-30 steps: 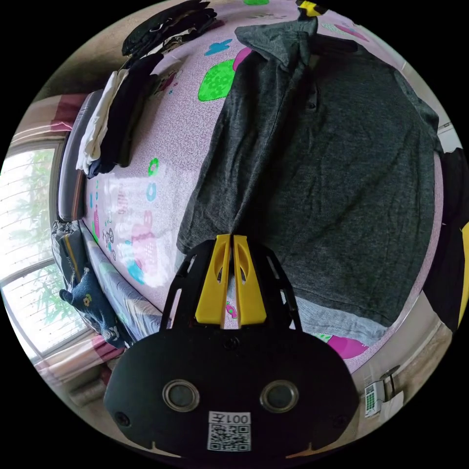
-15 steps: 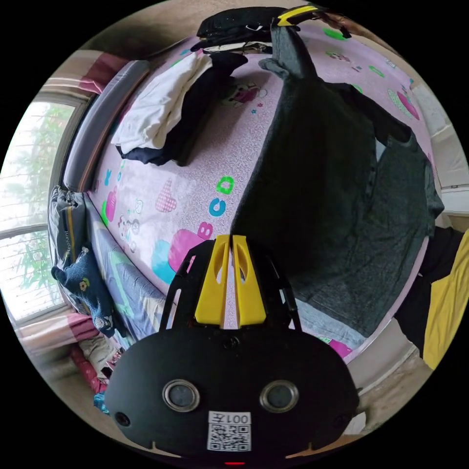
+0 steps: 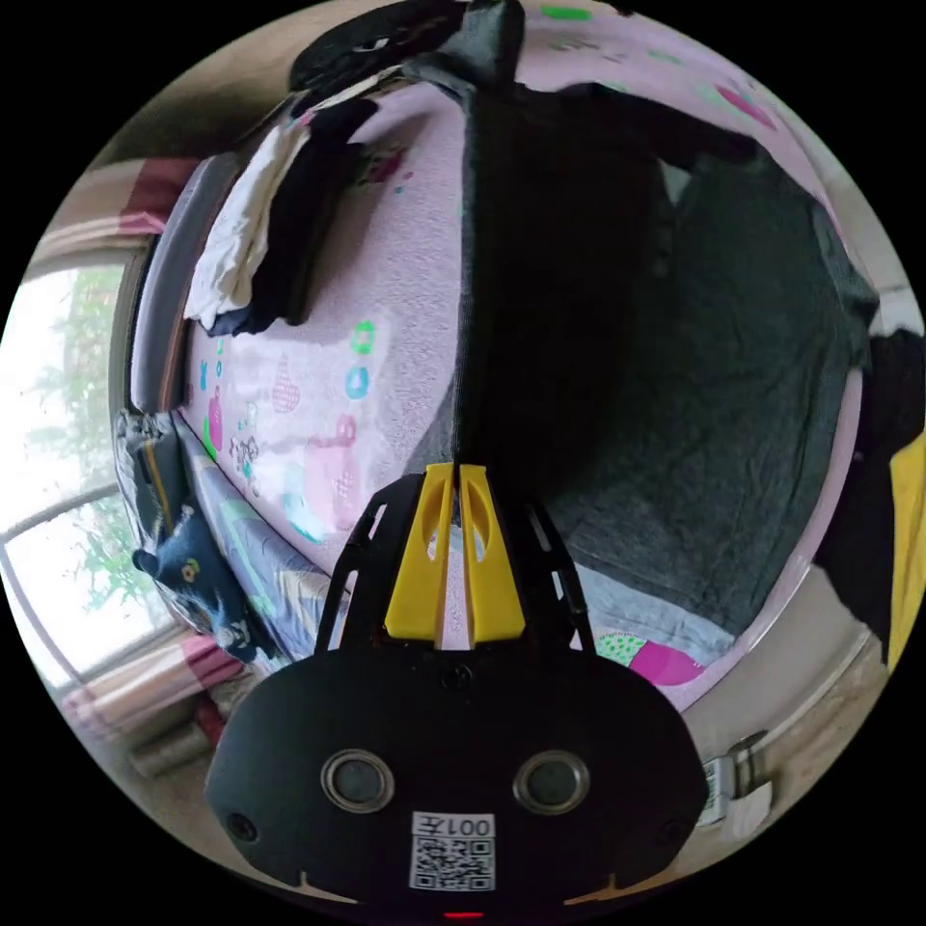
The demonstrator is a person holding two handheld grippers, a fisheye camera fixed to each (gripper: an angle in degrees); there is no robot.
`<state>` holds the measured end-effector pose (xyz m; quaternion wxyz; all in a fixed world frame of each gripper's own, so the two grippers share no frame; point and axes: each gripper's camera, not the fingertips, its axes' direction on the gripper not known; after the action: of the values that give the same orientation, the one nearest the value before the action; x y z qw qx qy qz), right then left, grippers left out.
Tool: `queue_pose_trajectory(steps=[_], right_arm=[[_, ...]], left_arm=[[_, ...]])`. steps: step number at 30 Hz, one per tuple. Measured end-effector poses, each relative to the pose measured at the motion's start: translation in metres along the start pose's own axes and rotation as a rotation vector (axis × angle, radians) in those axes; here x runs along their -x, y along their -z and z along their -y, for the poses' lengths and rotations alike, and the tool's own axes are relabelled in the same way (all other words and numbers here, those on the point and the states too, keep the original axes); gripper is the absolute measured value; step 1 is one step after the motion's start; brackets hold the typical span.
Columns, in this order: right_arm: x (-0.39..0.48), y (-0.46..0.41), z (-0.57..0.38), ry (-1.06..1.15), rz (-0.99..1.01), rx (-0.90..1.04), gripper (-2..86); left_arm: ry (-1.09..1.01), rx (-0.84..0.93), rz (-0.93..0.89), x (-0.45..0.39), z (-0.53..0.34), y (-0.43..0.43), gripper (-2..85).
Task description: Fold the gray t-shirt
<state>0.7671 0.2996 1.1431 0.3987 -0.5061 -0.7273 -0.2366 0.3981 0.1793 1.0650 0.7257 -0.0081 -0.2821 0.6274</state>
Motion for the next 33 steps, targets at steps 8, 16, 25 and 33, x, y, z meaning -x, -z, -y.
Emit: queue_pose_trajectory(steps=[8,16,25,33], right_arm=[[0.04,-0.07,-0.082,-0.091,0.105,0.259,1.4],[0.046,-0.064,-0.107,-0.138,0.278,0.326,5.8],[-0.065,-0.016,-0.104,-0.465,0.189,0.094,4.5],[-0.173,-0.071,-0.08,-0.802,0.253,0.12,7.7]], left_arm=[[-0.139,0.096,-0.02,-0.052,-0.004,-0.051,-1.4],[0.075,-0.026,-0.332,-0.001,-0.03,-0.074,-0.5],[0.469,-0.314,-0.532,0.038,-0.097,-0.076,0.1],[0.23,-0.581,-0.493,-0.001,0.007,-0.051,8.1]])
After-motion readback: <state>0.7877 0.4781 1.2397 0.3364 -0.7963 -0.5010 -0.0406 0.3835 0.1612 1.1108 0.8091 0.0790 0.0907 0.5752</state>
